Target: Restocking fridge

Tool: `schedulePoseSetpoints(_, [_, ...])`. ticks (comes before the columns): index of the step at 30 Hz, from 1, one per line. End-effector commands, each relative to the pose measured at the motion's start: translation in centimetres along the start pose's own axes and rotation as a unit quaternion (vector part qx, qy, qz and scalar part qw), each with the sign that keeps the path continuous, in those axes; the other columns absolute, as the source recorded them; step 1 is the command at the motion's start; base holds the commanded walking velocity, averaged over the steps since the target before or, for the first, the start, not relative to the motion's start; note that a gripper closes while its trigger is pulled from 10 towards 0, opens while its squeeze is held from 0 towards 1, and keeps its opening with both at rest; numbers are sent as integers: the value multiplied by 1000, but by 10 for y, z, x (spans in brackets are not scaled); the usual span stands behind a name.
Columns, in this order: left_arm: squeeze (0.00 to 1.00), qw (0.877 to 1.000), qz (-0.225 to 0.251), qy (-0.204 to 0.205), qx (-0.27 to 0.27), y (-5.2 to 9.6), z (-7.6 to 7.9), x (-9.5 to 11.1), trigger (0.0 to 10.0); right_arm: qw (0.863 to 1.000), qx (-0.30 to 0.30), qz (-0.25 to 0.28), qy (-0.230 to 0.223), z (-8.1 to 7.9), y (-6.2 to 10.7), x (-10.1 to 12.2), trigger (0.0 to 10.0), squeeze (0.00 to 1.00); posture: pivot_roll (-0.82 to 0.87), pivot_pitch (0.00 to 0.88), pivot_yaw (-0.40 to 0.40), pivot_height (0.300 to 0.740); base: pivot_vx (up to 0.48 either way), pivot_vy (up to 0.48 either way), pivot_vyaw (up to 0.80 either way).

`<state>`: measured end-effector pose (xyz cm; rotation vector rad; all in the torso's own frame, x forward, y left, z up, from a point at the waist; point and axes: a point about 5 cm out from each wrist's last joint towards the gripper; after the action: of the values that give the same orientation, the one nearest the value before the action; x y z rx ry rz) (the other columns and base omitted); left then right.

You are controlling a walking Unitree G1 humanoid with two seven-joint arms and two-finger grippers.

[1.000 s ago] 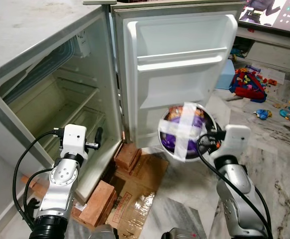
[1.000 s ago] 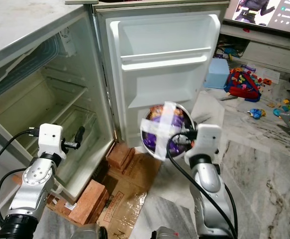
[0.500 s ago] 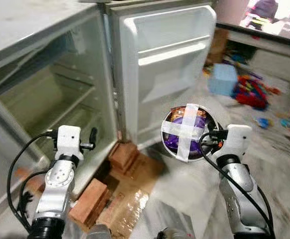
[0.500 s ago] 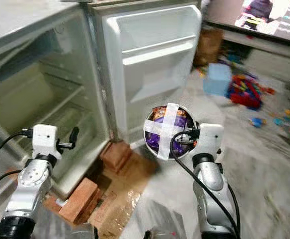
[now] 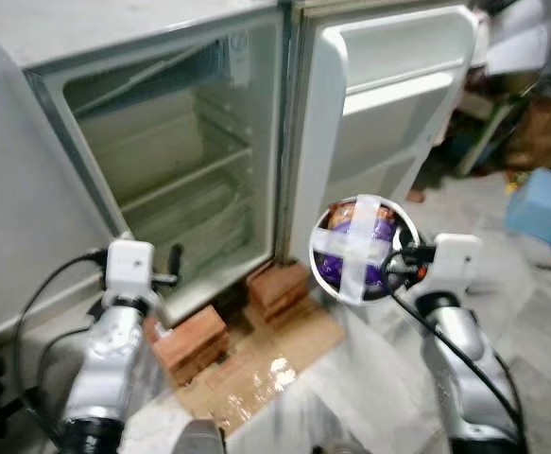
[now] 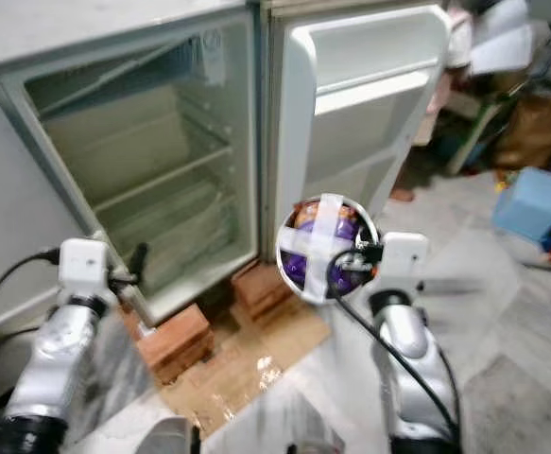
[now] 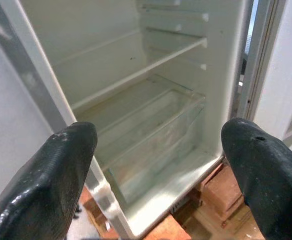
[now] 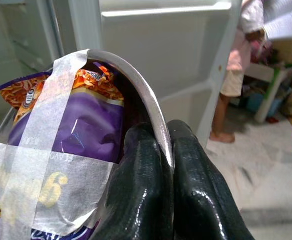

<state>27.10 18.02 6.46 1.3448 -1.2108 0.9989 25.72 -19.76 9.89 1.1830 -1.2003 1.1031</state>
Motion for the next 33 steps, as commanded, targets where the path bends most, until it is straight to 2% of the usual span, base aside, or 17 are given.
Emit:
schedulePoseSetpoints(1, [0, 1000, -1, -16, 25, 1, -12, 2, 10000, 1000, 13, 21, -4, -6, -3, 9, 10000, 0, 78, 0, -27, 740, 0, -274, 800])
schedulePoseSetpoints(5, [0, 998, -13, -30, 54, 6, -19, -4, 10000, 1000, 12, 23, -12, -6, -3, 9, 10000, 0, 81, 0, -26, 740, 0, -69, 800])
schedulePoseSetpoints(7, [0, 998, -17, -21, 60, 7, -21, -6, 10000, 1000, 11, 23, -12, -5, -3, 9, 10000, 0, 82, 0, -26, 740, 0, 0, 0])
schedulePoseSetpoints(9, [0, 997, -16, 7, 70, 13, -28, -8, 10000, 1000, 5, 23, -11, -3, -3, 8, 10000, 0, 87, 0, -27, 740, 0, 0, 0])
schedulePoseSetpoints(15, [0, 997, -31, 11, 72, 25, -32, -14, 10000, 1000, -7, 5, -19, -1, -7, 4, 10000, 0, 93, 0, -27, 740, 0, 0, 0])
schedulePoseSetpoints(16, [0, 997, -30, 7, 70, 25, -31, -14, 10000, 1000, -12, -1, -8, -1, -8, 3, 10000, 0, 94, 0, -33, 740, 0, 0, 0])
schedulePoseSetpoints(17, [0, 997, -27, 3, 65, 25, -29, -15, 10000, 999, 4, -4, -36, -4, -9, 2, 10000, 0, 94, 0, -35, 740, 0, 0, 0])
schedulePoseSetpoints(18, [0, 997, -22, -1, 68, 24, -29, -14, 10000, 999, 11, -3, -38, -6, -9, 3, 10000, 0, 95, 0, -37, 740, 0, 0, 0])
schedulePoseSetpoints(21, [0, 997, -17, 7, 75, 21, -30, -12, 10000, 1000, 0, 7, 4, -5, -11, 6, 10000, 0, 92, 0, -38, 740, 0, 0, 0])
schedulePoseSetpoints(24, [0, 997, -18, 28, 77, 17, -31, -8, 10000, 1000, 9, 8, -8, -7, -13, 8, 10000, 0, 91, 0, -39, 740, 0, 0, 0])
schedulePoseSetpoints(26, [0, 998, -4, 27, 59, 14, -28, -2, 10000, 1000, 11, 13, 7, -7, -16, 11, 10000, 0, 88, 0, -41, 740, 0, 0, 0])
schedulePoseSetpoints(30, [0, 998, 0, 33, 46, 10, -24, -1, 10000, 999, 25, 26, 23, -12, -21, 17, 10000, 0, 88, 0, -45, 740, 0, 0, 800])
schedulePoseSetpoints(33, [0, 999, 2, 36, 41, 8, -21, 0, 10000, 999, 23, 26, 13, -12, -23, 18, 10000, 0, 87, 0, -47, 740, 0, -416, 800])
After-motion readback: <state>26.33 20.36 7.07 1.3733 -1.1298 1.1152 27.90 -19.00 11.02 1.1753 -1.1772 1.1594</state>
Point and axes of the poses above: a point about 5 cm out from each wrist's last joint towards the gripper, its own y axis pointing back from the gripper into the wrist, its own x axis along the axis of the wrist's last joint, z = x × y, and after that the axes turned 1 degree about y, right-handed
